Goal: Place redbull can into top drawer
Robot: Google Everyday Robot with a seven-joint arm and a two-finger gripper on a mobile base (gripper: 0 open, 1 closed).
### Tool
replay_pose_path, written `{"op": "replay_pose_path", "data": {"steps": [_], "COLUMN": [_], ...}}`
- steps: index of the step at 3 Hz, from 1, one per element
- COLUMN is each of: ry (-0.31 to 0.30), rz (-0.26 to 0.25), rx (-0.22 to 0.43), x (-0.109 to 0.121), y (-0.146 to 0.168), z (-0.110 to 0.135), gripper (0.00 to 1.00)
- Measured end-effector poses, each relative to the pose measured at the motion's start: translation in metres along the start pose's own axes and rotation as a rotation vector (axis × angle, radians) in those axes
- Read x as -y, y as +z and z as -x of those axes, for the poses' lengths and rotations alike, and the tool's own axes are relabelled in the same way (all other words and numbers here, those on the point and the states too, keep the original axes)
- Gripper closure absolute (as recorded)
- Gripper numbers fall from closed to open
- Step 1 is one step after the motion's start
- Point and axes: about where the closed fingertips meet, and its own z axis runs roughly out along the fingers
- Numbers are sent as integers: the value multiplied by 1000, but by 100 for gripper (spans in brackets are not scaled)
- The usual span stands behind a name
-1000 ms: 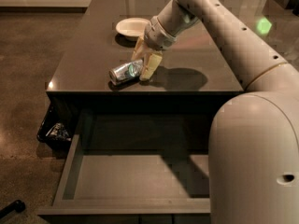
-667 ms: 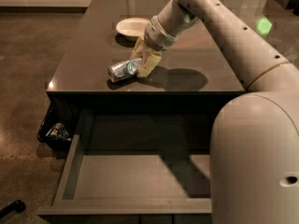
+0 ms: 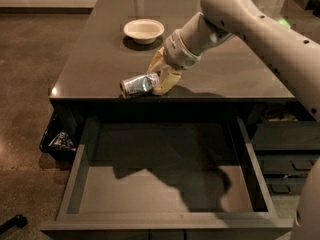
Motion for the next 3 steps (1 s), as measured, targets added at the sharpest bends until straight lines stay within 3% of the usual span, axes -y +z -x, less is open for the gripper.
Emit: {"op": "replay_pose_path", "data": {"steps": [1, 2, 3], "ry": [0, 30, 80], "rz": [0, -2, -36], "rx": [0, -36, -72], "x": [2, -10, -30], "y": [-3, -16, -44], "z": [2, 1, 7], "gripper": [100, 100, 100]}}
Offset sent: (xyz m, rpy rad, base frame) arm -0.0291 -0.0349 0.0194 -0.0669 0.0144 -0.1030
